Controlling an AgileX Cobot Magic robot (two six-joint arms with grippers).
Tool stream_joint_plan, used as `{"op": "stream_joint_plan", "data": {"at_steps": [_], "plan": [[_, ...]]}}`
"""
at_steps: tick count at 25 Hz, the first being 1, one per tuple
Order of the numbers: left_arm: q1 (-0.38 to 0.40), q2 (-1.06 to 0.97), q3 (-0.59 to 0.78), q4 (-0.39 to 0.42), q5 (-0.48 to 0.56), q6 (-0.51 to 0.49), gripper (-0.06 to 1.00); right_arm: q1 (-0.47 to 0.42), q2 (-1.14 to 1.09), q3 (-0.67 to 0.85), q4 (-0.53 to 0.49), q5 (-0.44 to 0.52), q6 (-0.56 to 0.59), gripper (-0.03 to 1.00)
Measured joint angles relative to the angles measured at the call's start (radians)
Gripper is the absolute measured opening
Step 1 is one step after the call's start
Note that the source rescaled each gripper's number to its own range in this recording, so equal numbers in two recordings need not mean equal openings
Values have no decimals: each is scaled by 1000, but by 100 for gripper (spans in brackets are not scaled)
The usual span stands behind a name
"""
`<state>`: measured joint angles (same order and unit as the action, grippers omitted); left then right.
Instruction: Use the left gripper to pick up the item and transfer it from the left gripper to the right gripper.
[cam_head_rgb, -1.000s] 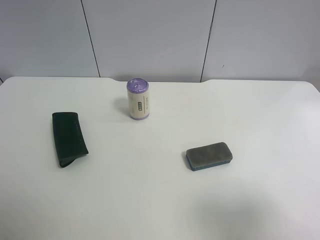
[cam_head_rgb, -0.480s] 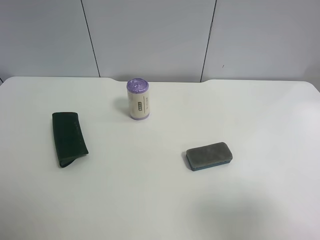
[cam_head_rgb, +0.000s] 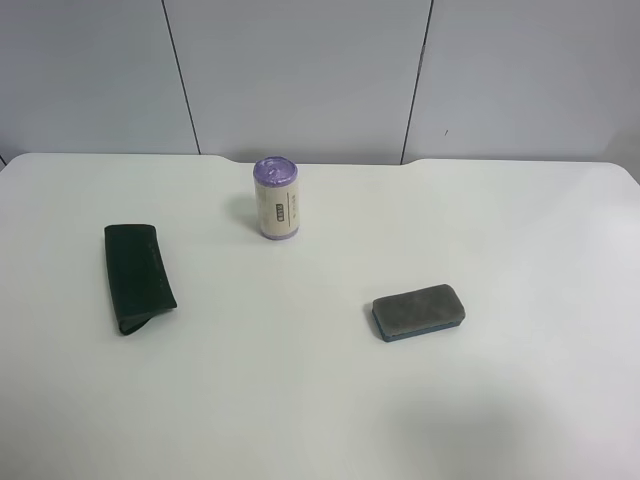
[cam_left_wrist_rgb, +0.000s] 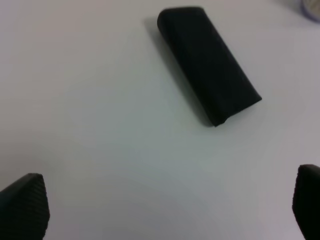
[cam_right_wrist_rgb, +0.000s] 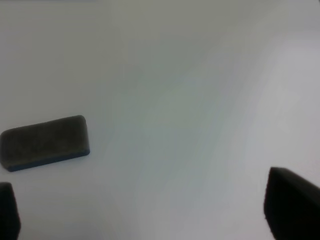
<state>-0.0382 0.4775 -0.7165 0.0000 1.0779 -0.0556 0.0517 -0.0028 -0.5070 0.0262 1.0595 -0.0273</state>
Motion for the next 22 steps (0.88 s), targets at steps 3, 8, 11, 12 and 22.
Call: {"op": "stream_joint_plan", "data": {"at_steps": [3, 8, 11, 12, 22], "plan": [[0, 264, -94, 0, 7, -40, 100, 0, 0, 0, 0, 0, 0, 96], [0, 580, -185, 0, 4, -145, 100, 0, 0, 0, 0, 0, 0, 96], [0, 736, -202, 0, -5, -205, 100, 0, 0, 0, 0, 0, 0, 96], [0, 775, -203, -13, -13, -219, 100, 0, 0, 0, 0, 0, 0, 96], [-79, 1062, -207, -132, -209, -346, 100, 0, 0, 0, 0, 0, 0, 96]]}}
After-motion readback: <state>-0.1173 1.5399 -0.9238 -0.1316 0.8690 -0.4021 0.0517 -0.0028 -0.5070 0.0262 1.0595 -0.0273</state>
